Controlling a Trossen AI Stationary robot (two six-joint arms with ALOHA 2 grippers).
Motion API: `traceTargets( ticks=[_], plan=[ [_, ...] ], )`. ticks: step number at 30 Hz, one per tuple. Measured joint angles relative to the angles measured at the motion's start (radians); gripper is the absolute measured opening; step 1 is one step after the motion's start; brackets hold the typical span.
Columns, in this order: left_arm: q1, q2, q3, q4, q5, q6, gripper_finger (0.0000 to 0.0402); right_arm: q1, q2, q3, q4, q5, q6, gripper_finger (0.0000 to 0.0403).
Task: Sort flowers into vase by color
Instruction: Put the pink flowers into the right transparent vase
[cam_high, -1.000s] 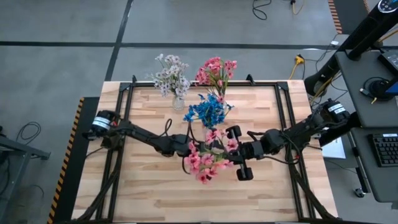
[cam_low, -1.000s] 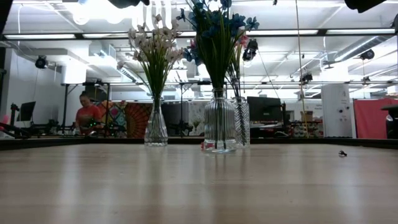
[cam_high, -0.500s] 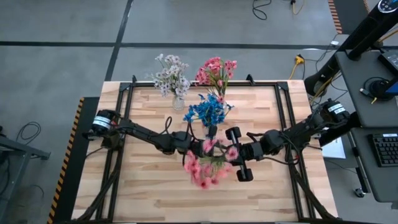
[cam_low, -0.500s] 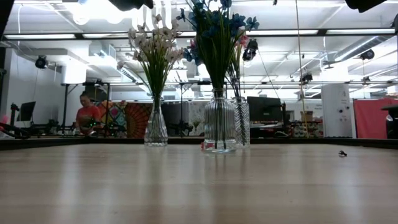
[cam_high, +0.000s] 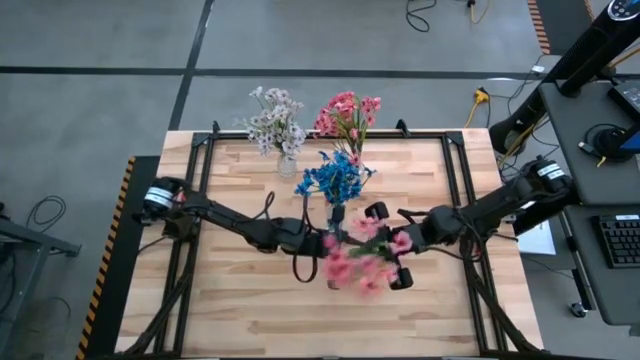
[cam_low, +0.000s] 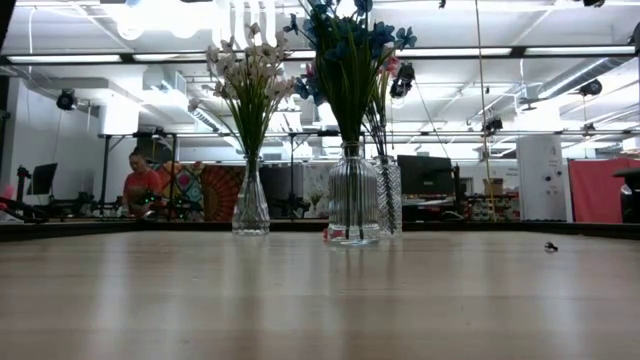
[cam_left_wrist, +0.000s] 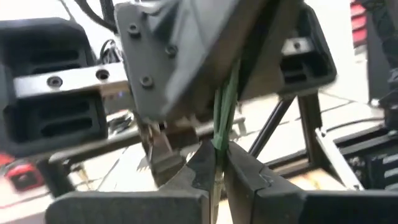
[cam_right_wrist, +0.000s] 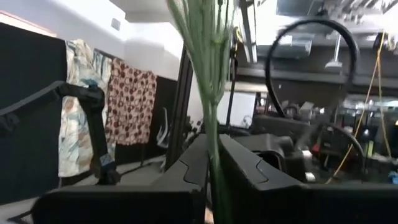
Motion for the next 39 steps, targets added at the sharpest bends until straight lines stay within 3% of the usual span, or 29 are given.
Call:
traceTargets(
  ticks=[11, 17, 23, 30, 34, 39],
  plan=[
    [-0.029, -0.053, -0.001, -0.165, -0.128, -0.031, 0.0002, 0.027, -0.155, 0.0, -0.358, 0.117, 0.018, 0.0123],
    [-0.031, -0.06, -0.002, -0.239, -0.135, -0.08, 0.0001, 0.027, -0.199, 0.044, -0.57, 0.157, 0.063, 0.0147],
    [-0.031, -0.06, -0.002, -0.257, -0.136, -0.089, 0.0001, 0.026, -0.194, 0.099, -0.681, 0.159, 0.077, 0.0116],
    [-0.032, -0.06, -0.002, -0.272, -0.14, -0.1, 0.0002, 0.027, -0.195, 0.154, -0.786, 0.157, 0.091, 0.002],
    [-0.032, -0.06, -0.002, -0.272, -0.143, -0.131, 0.0016, 0.029, -0.195, 0.189, -0.851, 0.157, 0.115, 0.0013],
    [-0.033, -0.072, -0.002, -0.279, -0.156, -0.141, 0.0063, 0.031, -0.201, 0.219, -0.893, 0.149, 0.122, 0.0012]
  ],
)
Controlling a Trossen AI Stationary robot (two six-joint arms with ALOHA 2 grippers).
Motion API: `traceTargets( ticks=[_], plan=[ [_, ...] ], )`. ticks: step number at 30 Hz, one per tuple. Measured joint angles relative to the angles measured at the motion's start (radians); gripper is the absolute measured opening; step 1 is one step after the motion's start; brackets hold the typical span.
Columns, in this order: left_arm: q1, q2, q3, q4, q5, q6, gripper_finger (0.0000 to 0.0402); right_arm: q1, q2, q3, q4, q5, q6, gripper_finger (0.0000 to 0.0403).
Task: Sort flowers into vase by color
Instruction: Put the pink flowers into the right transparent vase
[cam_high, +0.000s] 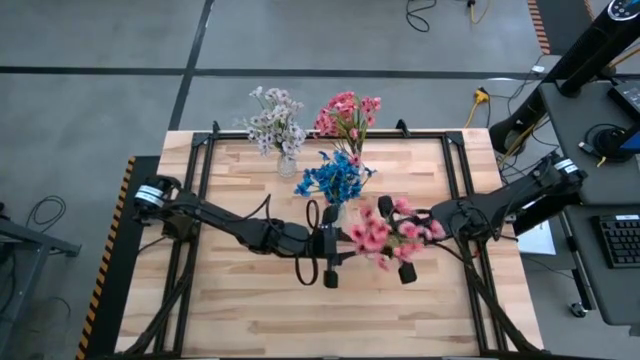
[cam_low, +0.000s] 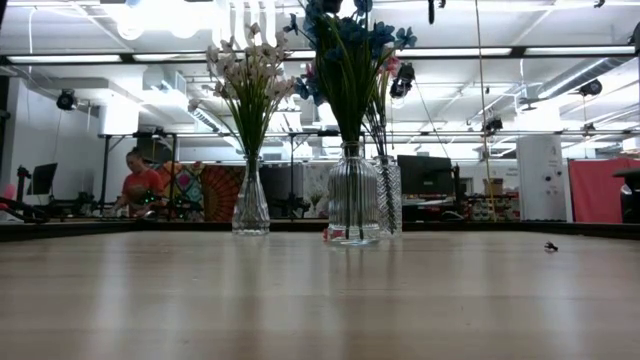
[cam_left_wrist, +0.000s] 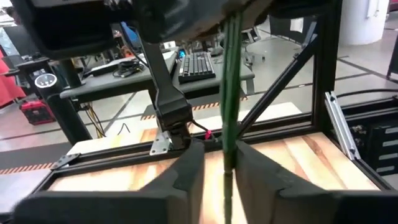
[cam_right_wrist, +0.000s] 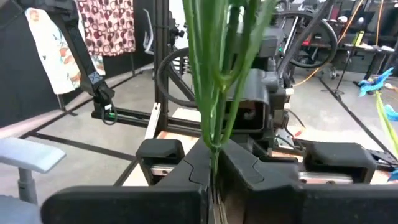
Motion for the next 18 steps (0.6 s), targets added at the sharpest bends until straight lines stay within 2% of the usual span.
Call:
traceTargets(
  ticks=[5, 10, 18],
  plan=[
    [-0.002, -0.03, 0.0, -0.02, -0.005, 0.001, 0.0132, 0.0, -0.032, -0.002, -0.017, -0.001, -0.011, 0.0012],
    [-0.014, -0.089, 0.0, -0.179, -0.005, 0.014, 0.0185, -0.001, -0.107, -0.002, -0.07, -0.001, -0.031, 0.0012],
    [-0.055, -0.228, -0.001, -0.358, -0.005, 0.011, 0.02, -0.111, -0.201, -0.026, -0.147, -0.002, -0.053, 0.0012]
  ],
)
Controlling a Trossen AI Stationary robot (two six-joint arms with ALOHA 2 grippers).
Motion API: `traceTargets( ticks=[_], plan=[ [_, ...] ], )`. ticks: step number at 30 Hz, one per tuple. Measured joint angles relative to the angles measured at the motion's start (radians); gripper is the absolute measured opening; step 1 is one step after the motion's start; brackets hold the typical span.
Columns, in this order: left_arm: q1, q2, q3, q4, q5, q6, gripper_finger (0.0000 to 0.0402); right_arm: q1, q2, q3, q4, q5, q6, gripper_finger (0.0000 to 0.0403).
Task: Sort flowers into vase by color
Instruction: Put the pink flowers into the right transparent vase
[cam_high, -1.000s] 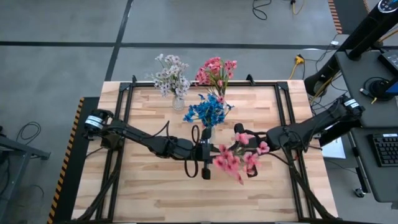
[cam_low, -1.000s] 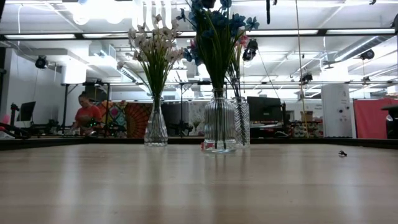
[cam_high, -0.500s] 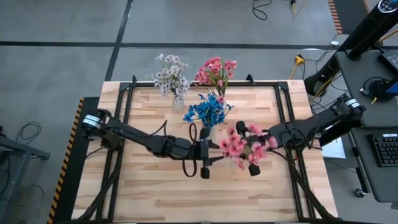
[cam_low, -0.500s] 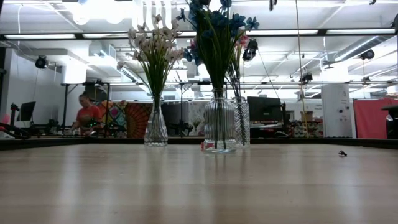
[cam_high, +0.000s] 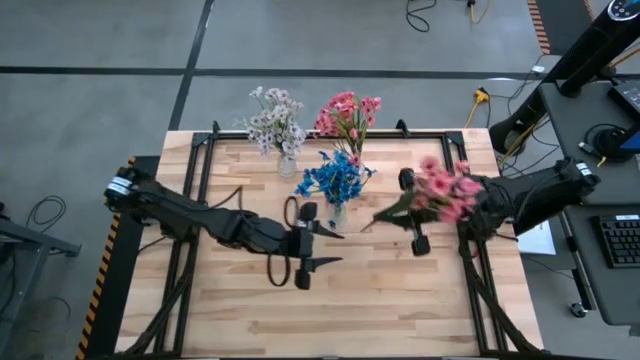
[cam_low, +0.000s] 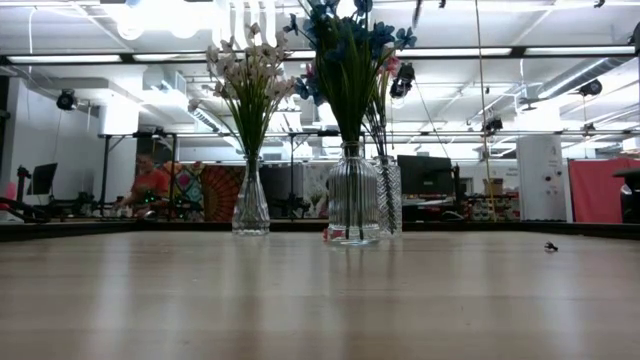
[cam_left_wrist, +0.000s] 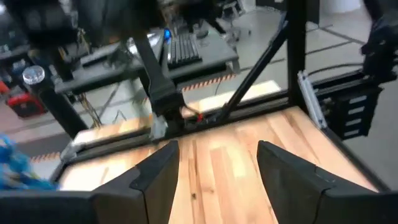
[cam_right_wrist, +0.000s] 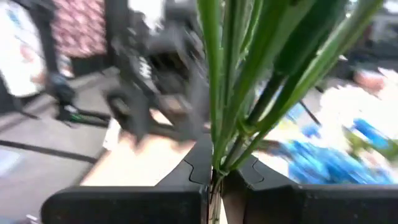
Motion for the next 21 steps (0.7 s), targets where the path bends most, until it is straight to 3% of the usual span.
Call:
traceTargets(
  ticks=[6, 13, 21],
  plan=[
    [-0.013, -0.103, 0.0, -0.104, -0.005, 0.04, 0.0194, -0.162, -0.01, -0.002, -0.137, -0.044, 0.021, 0.0012],
    [-0.006, -0.188, -0.007, -0.252, -0.2, 0.091, 0.0191, -0.364, -0.035, -0.026, -0.189, -0.087, 0.002, 0.0012],
    [0.071, -0.282, -0.171, -0.226, -0.217, 0.126, 0.0191, -0.66, -0.026, -0.12, -0.051, -0.339, 0.001, 0.0012]
  ],
)
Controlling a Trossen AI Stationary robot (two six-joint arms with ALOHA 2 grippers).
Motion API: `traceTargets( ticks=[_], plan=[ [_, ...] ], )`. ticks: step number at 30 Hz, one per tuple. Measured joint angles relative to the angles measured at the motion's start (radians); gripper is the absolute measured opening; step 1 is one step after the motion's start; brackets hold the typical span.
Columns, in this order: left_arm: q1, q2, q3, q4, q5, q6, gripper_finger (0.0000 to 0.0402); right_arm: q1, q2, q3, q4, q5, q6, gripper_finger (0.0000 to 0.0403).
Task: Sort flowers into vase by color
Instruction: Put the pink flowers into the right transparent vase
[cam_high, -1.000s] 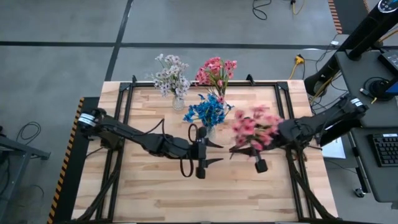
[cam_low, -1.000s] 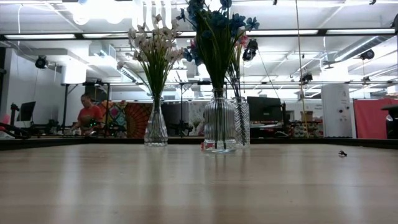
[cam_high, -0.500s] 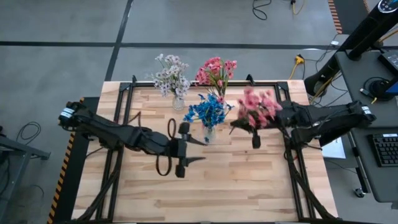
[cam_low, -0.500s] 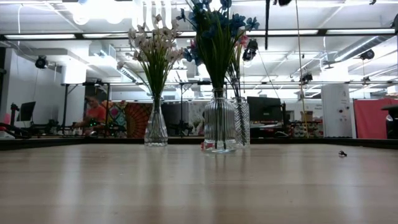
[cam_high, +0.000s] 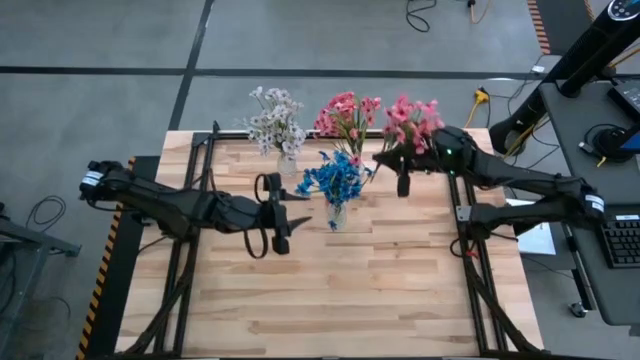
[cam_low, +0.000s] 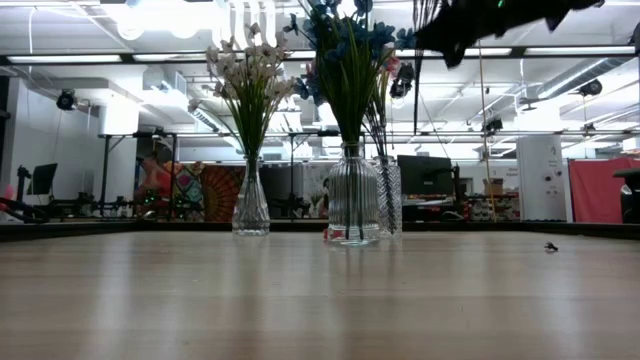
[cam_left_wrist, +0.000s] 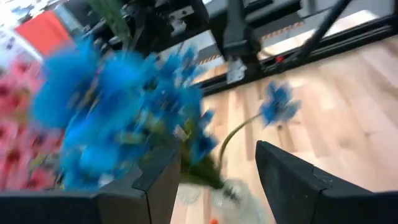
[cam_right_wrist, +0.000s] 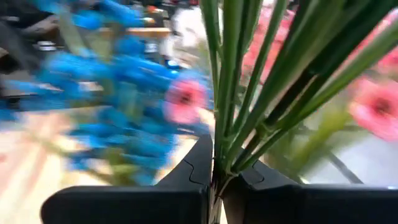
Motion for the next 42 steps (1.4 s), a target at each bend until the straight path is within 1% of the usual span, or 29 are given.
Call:
traceTargets(
  ticks=[4, 6, 9, 11, 13, 17, 21, 26, 30, 37, 42],
  plan=[
    [0.029, -0.069, -0.129, 0.122, -0.001, -0.036, 0.0191, -0.09, 0.031, -0.04, 0.075, -0.009, -0.004, 0.0012],
    [0.029, -0.108, -0.192, 0.192, -0.001, -0.043, 0.0191, -0.117, 0.039, -0.046, 0.109, -0.04, -0.013, 0.0012],
    [0.028, -0.161, -0.28, 0.284, 0.0, -0.073, 0.0191, -0.142, 0.045, -0.047, 0.17, -0.109, -0.008, 0.0012],
    [0.029, -0.185, -0.328, 0.326, -0.001, -0.084, 0.0191, -0.146, 0.046, -0.047, 0.207, -0.112, -0.015, 0.0012],
    [0.032, -0.193, -0.355, 0.367, -0.013, -0.05, 0.0191, -0.146, 0.048, -0.055, 0.241, -0.109, -0.031, 0.0012],
    [0.031, -0.196, -0.372, 0.415, -0.034, -0.016, 0.0191, -0.146, 0.064, -0.088, 0.32, -0.107, -0.041, 0.0012],
    [0.031, -0.19, -0.384, 0.413, -0.041, -0.014, 0.0191, -0.154, 0.072, -0.12, 0.35, -0.1, -0.082, 0.0012],
    [0.033, -0.179, -0.394, 0.416, -0.068, -0.013, 0.0191, -0.165, 0.071, -0.168, 0.47, -0.078, -0.106, 0.0012],
    [0.033, -0.171, -0.393, 0.427, -0.096, -0.013, 0.0191, -0.171, 0.09, -0.17, 0.485, -0.078, -0.101, 0.0012],
    [0.033, -0.151, -0.385, 0.456, -0.096, -0.016, 0.0191, -0.17, 0.156, -0.172, 0.5, -0.078, -0.098, 0.0012],
    [0.033, -0.117, -0.386, 0.458, -0.096, -0.051, 0.0191, -0.17, 0.19, -0.172, 0.504, -0.078, -0.102, 0.0012]
  ],
)
